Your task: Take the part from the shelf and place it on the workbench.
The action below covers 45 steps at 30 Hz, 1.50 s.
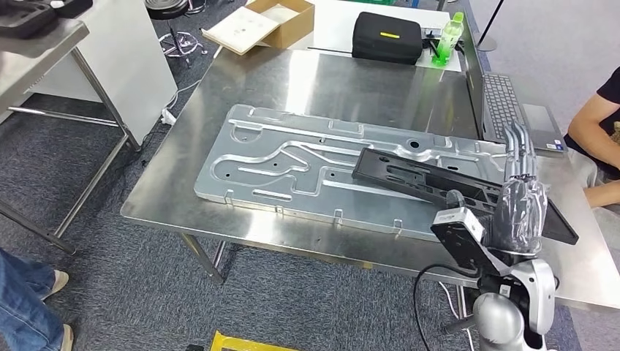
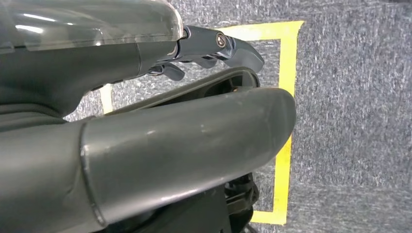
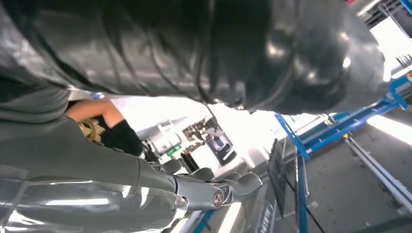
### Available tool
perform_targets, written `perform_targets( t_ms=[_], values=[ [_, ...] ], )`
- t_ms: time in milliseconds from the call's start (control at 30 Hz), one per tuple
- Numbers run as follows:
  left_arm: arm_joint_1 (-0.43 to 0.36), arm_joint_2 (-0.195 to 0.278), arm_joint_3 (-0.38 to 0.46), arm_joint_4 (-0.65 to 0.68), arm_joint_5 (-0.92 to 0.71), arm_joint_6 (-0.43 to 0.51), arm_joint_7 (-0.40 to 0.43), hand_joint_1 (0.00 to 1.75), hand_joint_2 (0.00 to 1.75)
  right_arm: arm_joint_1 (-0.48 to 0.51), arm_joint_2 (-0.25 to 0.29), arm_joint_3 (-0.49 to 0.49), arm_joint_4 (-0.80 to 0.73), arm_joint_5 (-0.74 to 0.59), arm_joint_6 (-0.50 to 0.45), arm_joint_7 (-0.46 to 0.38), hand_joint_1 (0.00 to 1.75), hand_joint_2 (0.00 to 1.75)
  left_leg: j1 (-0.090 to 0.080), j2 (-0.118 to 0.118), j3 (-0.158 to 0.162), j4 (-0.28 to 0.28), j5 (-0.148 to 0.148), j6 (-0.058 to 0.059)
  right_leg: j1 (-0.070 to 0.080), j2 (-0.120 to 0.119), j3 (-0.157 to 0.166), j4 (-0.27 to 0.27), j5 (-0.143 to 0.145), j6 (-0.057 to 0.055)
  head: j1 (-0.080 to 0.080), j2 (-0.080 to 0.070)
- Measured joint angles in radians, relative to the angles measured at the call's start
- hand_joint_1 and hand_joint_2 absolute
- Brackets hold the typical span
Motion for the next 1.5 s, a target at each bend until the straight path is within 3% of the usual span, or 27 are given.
perform_targets(
  t_ms=[33,67,133,200,333,367,467,500,533,567,633,700,833,900,967,1033,1100,1167,1233,1300,1367,1433,1500],
  values=[
    [0.001,0.0,0.001,0.0,0.0,0.0,0.0,0.0,0.0,0.007,0.004,0.0,-0.003,-0.001,-0.003,-0.004,0.0,0.0,-0.001,0.0,0.0,0.0,0.0,0.0,0.0,0.0,0.004,-0.008,0.016,-0.001,0.0,0.0],
    [0.001,0.0,0.002,0.0,0.0,0.0,0.0,0.0,0.0,0.012,0.007,0.0,-0.008,-0.003,-0.008,-0.008,0.0,0.0,-0.002,0.0,0.002,0.0,-0.001,0.0,0.001,0.0,0.029,-0.056,0.048,-0.005,0.0,0.0],
    [0.0,-0.001,0.002,0.0,0.0,0.001,-0.001,0.0,0.0,0.021,0.017,0.0,-0.02,-0.008,-0.022,-0.023,0.0,0.0,-0.005,-0.001,0.004,0.002,-0.002,-0.002,0.005,-0.001,0.099,-0.191,0.105,-0.014,0.0,0.0],
    [0.0,-0.001,0.003,0.0,0.0,0.002,-0.002,0.0,0.0,0.036,0.03,0.0,-0.035,-0.016,-0.04,-0.04,0.0,0.0,-0.005,-0.001,0.003,0.003,-0.003,-0.009,0.012,-0.001,0.134,-0.263,0.122,-0.021,0.0,0.0],
    [-0.001,-0.001,0.004,0.0,-0.001,0.004,-0.002,0.0,0.0,0.062,0.051,0.0,-0.057,-0.023,-0.06,-0.058,0.0,0.0,-0.003,-0.001,-0.002,0.021,-0.019,-0.03,0.011,0.0,0.141,-0.28,0.128,-0.039,-0.001,0.0],
    [-0.001,-0.001,0.004,0.0,-0.002,0.004,-0.003,0.0,0.0,0.064,0.055,0.0,-0.061,-0.023,-0.061,-0.059,0.0,0.0,-0.002,-0.001,-0.016,0.055,-0.042,-0.036,0.008,-0.001,0.144,-0.284,0.13,-0.044,-0.001,0.0],
    [0.0,-0.001,0.004,0.0,-0.003,0.004,-0.003,0.0,0.0,0.072,0.064,0.0,-0.065,-0.022,-0.064,-0.06,0.0,0.0,0.005,0.0,-0.098,0.235,-0.13,-0.048,0.009,-0.004,0.144,-0.285,0.131,-0.052,-0.001,0.0],
    [0.001,-0.001,0.004,0.0,-0.003,0.004,-0.003,0.0,0.0,0.075,0.066,0.0,-0.065,-0.022,-0.064,-0.06,0.0,0.0,0.008,0.0,-0.116,0.273,-0.139,-0.051,0.009,-0.005,0.143,-0.284,0.13,-0.052,-0.001,0.0],
    [0.001,-0.001,0.004,0.0,-0.003,0.005,-0.002,0.0,0.0,0.076,0.068,0.0,-0.065,-0.023,-0.064,-0.06,0.0,0.0,0.01,0.0,-0.116,0.275,-0.127,-0.054,0.009,-0.006,0.143,-0.282,0.13,-0.052,-0.001,0.0],
    [0.001,-0.001,0.005,0.0,-0.003,0.005,-0.002,0.0,0.0,0.077,0.069,0.0,-0.065,-0.023,-0.064,-0.06,0.0,0.0,0.013,0.003,-0.098,0.239,-0.1,-0.055,0.008,-0.009,0.143,-0.279,0.128,-0.051,-0.001,0.0],
    [-0.001,0.0,0.005,0.0,-0.003,0.005,-0.002,0.0,0.0,0.078,0.07,0.0,-0.065,-0.024,-0.066,-0.062,0.0,0.0,0.012,0.025,-0.035,0.109,-0.038,-0.054,0.009,-0.016,0.143,-0.271,0.122,-0.045,-0.001,0.0],
    [-0.008,0.0,0.006,0.0,-0.003,0.006,-0.002,0.0,0.0,0.079,0.071,0.0,-0.067,-0.026,-0.068,-0.066,0.0,0.0,0.008,0.042,0.001,0.027,-0.015,-0.044,0.012,-0.025,0.142,-0.263,0.116,-0.035,0.0,0.0],
    [-0.009,0.0,0.007,0.0,-0.01,0.007,-0.001,0.0,0.0,0.078,0.073,0.0,-0.071,-0.023,-0.068,-0.07,0.0,0.0,0.005,0.017,0.0,0.009,-0.006,-0.016,0.011,-0.041,0.138,-0.252,0.102,-0.013,0.001,0.0],
    [-0.008,-0.001,0.007,0.0,-0.012,0.009,-0.001,0.0,0.0,0.076,0.073,0.0,-0.071,-0.021,-0.068,-0.071,0.0,0.0,0.007,0.005,0.0,0.004,0.0,-0.005,0.007,-0.023,0.108,-0.184,0.055,-0.005,0.001,0.0],
    [-0.01,0.0,0.008,0.0,-0.013,0.01,0.0,0.0,0.0,0.075,0.073,0.0,-0.071,-0.02,-0.068,-0.071,0.0,0.0,0.005,-0.009,-0.003,0.004,0.002,-0.002,0.006,-0.011,0.052,-0.065,-0.003,-0.003,0.001,0.0],
    [-0.01,0.0,0.008,0.0,-0.013,0.011,0.001,0.0,0.0,0.075,0.073,0.0,-0.071,-0.019,-0.067,-0.071,0.0,0.0,0.004,-0.026,-0.004,0.004,0.002,-0.001,0.005,-0.008,0.024,-0.01,-0.008,-0.003,0.001,0.0],
    [-0.009,0.0,0.008,0.0,-0.013,0.011,0.002,0.0,0.0,0.071,0.073,0.0,-0.071,-0.019,-0.067,-0.07,0.0,0.0,0.004,-0.046,-0.002,0.005,0.002,-0.002,0.005,0.003,0.061,-0.087,0.052,-0.008,0.001,0.0],
    [-0.011,-0.001,0.008,0.0,-0.014,0.011,0.003,0.0,0.0,0.066,0.074,0.0,-0.071,-0.02,-0.067,-0.068,0.0,0.0,0.003,-0.065,-0.002,0.006,0.003,-0.007,0.002,0.046,0.118,-0.207,0.103,-0.015,0.001,0.0],
    [-0.014,-0.001,0.008,0.0,-0.016,0.011,0.003,0.0,0.0,0.064,0.074,0.0,-0.071,-0.021,-0.068,-0.068,0.0,0.0,0.004,-0.083,-0.008,0.007,0.007,-0.017,0.003,0.073,0.141,-0.262,0.112,-0.019,0.001,0.0],
    [-0.013,-0.001,0.008,0.0,-0.017,0.011,0.003,0.0,0.0,0.063,0.076,0.0,-0.071,-0.023,-0.068,-0.068,0.0,0.0,0.006,-0.097,-0.014,0.005,0.01,-0.028,0.004,0.056,0.145,-0.271,0.114,-0.026,0.001,0.0],
    [-0.012,-0.001,0.009,0.0,-0.017,0.011,0.003,0.0,0.0,0.06,0.079,0.0,-0.071,-0.025,-0.068,-0.069,0.0,0.0,0.005,-0.072,-0.028,0.033,-0.011,-0.038,0.001,0.033,0.152,-0.282,0.119,-0.036,0.0,0.0],
    [-0.013,-0.001,0.009,0.0,-0.017,0.011,0.003,0.0,0.0,0.061,0.083,0.0,-0.071,-0.026,-0.069,-0.07,0.0,0.0,0.005,-0.028,-0.074,0.132,-0.069,-0.045,0.003,0.006,0.156,-0.287,0.12,-0.045,0.0,0.0],
    [-0.014,-0.001,0.009,0.0,-0.017,0.012,0.004,0.0,0.0,0.062,0.084,0.0,-0.071,-0.027,-0.069,-0.073,0.0,0.0,0.008,-0.012,-0.133,0.256,-0.121,-0.052,0.006,-0.022,0.156,-0.287,0.117,-0.05,-0.001,0.0]
  ],
)
